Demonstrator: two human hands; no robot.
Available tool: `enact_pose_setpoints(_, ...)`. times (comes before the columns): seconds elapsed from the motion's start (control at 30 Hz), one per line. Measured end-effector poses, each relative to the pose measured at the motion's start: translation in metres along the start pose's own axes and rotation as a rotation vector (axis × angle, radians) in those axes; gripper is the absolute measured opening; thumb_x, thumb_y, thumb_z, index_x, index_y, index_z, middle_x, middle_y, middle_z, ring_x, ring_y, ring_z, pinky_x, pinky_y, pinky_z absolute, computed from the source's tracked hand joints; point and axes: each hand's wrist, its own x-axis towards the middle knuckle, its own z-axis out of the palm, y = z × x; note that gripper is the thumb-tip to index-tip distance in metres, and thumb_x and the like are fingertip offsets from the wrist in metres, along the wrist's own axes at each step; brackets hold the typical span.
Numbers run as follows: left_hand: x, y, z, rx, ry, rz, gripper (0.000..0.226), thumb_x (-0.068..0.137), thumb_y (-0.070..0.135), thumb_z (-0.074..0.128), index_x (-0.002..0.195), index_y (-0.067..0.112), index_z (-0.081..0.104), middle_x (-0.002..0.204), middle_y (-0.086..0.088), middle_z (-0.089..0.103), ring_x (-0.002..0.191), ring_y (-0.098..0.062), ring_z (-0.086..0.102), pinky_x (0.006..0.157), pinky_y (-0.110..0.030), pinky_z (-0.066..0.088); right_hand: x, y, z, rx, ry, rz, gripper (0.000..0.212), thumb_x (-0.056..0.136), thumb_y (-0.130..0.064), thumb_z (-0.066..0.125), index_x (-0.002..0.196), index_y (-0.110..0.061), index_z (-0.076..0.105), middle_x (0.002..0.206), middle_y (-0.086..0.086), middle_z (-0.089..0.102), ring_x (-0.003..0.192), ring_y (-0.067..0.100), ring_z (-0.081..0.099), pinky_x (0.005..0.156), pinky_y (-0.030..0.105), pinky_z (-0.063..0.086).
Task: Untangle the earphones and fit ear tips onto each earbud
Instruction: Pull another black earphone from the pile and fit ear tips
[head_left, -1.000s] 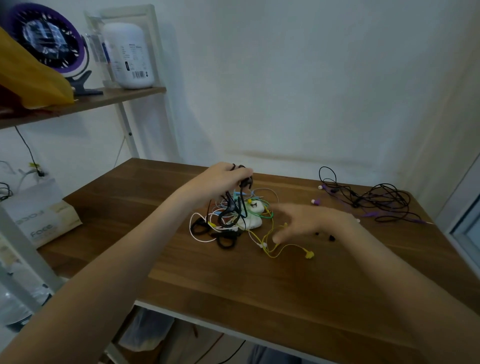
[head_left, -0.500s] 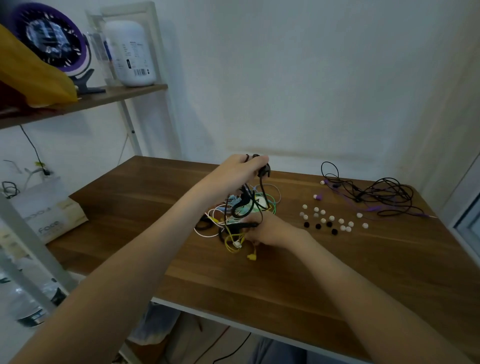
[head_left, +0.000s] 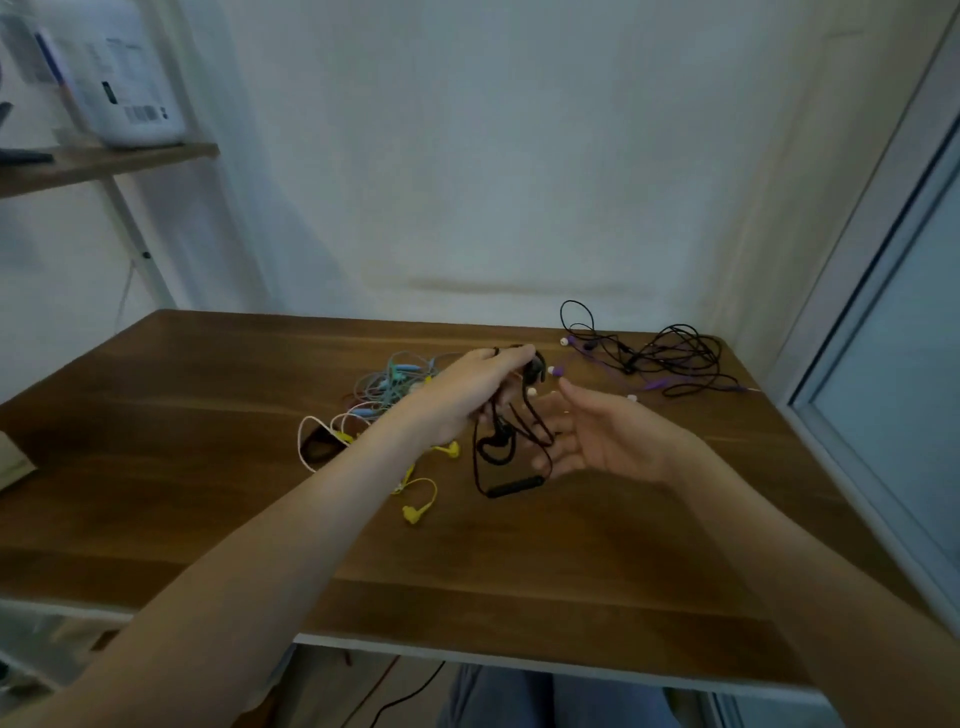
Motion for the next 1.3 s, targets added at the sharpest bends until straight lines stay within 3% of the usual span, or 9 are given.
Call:
enact_pose_setpoints(0.17,0.008,-0.016,0.008,0.125,-0.300,-0.110,0.024,0.097,0.034,0.053,0.108,0.014,0.062,0.101,-0.002,0.065,0.082,-0.017,0.058,0.071,-0.026,0.048,-0.021,0.014,-0.012,-0.174,0.012,0.028,0.037,0.089,-0.022,0.058,0.124,-0.009,0.055,0.103,0.006,0.066,0.089,0.018,0.064,0.076,0.029,0.053)
enact_pose_setpoints(0.37,0.008,-0.020,0.009,0.292,-0.366,-0.024,0.016,0.098,0.023,0.052,0.099,0.012,0.063,0.088,0.002,0.070,0.082,-0.008,0.064,0.084,-0.024,0.043,-0.016,0.025,-0.006,-0.317,0.226,-0.080,0.032,0.089,-0.034,0.060,0.117,-0.018,0.062,0.111,0.000,0.069,0.104,0.017,0.065,0.092,0.034,0.050)
enact_pose_setpoints(0.5,0.009,-0.021,0.007,0.334,-0.336,-0.001,0.017,0.097,0.024,0.054,0.095,0.009,0.062,0.083,-0.001,0.069,0.076,-0.010,0.063,0.071,-0.015,0.046,-0.009,0.022,0.004,-0.315,0.312,-0.202,0.022,0.088,-0.021,0.065,0.108,-0.011,0.064,0.106,0.006,0.070,0.102,0.018,0.066,0.096,0.035,0.049)
enact_pose_setpoints(0.7,0.003,-0.025,-0.010,0.151,-0.368,-0.101,0.030,0.097,0.033,0.052,0.118,0.013,0.058,0.107,-0.003,0.067,0.097,-0.014,0.063,0.092,-0.033,0.050,-0.007,0.028,0.002,-0.277,0.325,-0.194,0.011,0.089,-0.019,0.064,0.088,-0.009,0.060,0.104,0.019,0.067,0.103,0.035,0.063,0.099,0.049,0.045)
enact_pose_setpoints(0.97,0.001,-0.036,-0.048,0.186,-0.508,-0.204,0.044,0.093,0.058,0.038,0.126,0.038,0.060,0.157,0.010,0.025,0.146,-0.014,0.012,0.120,-0.044,0.012,-0.011,0.025,-0.002,-0.067,0.230,-0.095,0.004,0.093,-0.008,0.054,0.096,-0.005,0.054,0.088,0.010,0.068,0.067,0.017,0.061,0.060,0.024,0.051)
enact_pose_setpoints(1.07,-0.004,-0.018,-0.038,0.586,-0.266,-0.225,0.049,0.103,0.048,0.025,0.107,0.029,0.070,0.150,0.002,0.039,0.139,-0.021,0.032,0.111,-0.035,0.025,-0.009,0.024,-0.004,-0.051,0.180,-0.064,0.003,0.090,-0.005,0.057,0.093,-0.006,0.056,0.083,0.008,0.065,0.070,0.015,0.062,0.064,0.022,0.052)
enact_pose_setpoints(1.13,-0.009,-0.006,-0.027,0.926,-0.193,-0.108,0.054,0.104,0.043,0.026,0.092,0.020,0.074,0.115,-0.001,0.064,0.105,-0.017,0.057,0.090,-0.027,0.039,-0.009,0.023,-0.005,-0.083,0.146,-0.048,0.007,0.089,-0.002,0.057,0.093,-0.007,0.056,0.084,0.007,0.064,0.072,0.015,0.063,0.066,0.022,0.052)
enact_pose_setpoints(1.2,-0.012,0.001,-0.017,1.118,-0.134,0.033,0.050,0.102,0.042,0.037,0.071,0.014,0.065,0.070,0.001,0.057,0.066,-0.012,0.052,0.064,-0.025,0.039,-0.010,0.022,-0.004,-0.135,0.113,-0.039,0.010,0.088,0.001,0.058,0.095,-0.007,0.056,0.085,0.005,0.065,0.074,0.015,0.063,0.067,0.022,0.052)
enact_pose_setpoints(1.3,-0.008,0.000,-0.008,1.077,0.018,0.268,0.038,0.092,0.043,0.057,0.066,0.016,0.050,0.068,0.001,0.050,0.064,-0.016,0.049,0.062,-0.031,0.040,-0.010,0.022,-0.002,-0.160,0.095,-0.053,0.013,0.087,0.004,0.057,0.095,-0.007,0.056,0.084,0.004,0.063,0.074,0.014,0.063,0.068,0.021,0.052)
